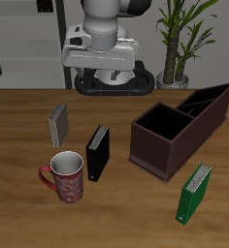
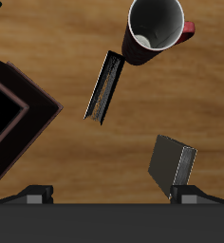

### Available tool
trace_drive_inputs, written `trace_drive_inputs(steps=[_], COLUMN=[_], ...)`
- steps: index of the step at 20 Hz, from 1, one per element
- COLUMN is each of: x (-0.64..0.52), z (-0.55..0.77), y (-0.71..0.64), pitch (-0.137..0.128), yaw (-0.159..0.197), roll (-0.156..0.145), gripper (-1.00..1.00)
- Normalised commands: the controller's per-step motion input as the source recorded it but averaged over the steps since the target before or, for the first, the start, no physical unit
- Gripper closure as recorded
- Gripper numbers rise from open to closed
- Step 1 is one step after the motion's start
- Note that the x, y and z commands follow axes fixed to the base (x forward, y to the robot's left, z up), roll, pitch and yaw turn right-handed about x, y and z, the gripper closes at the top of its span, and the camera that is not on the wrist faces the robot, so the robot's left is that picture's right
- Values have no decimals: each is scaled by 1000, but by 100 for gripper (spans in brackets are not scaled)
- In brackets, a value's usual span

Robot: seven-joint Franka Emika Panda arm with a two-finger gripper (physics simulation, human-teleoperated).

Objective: Place the black book into the left desk caddy's left compartment

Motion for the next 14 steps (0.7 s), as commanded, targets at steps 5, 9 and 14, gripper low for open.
trace_drive_inputs(steps=[5,9,14], x=[18,60,181], z=[17,54,7], y=[-215,-107,7], pitch=[-13,-57,-37], yaw=[-21,-33,-8], roll=[-21,-39,-25], gripper=[-100,-100,-100])
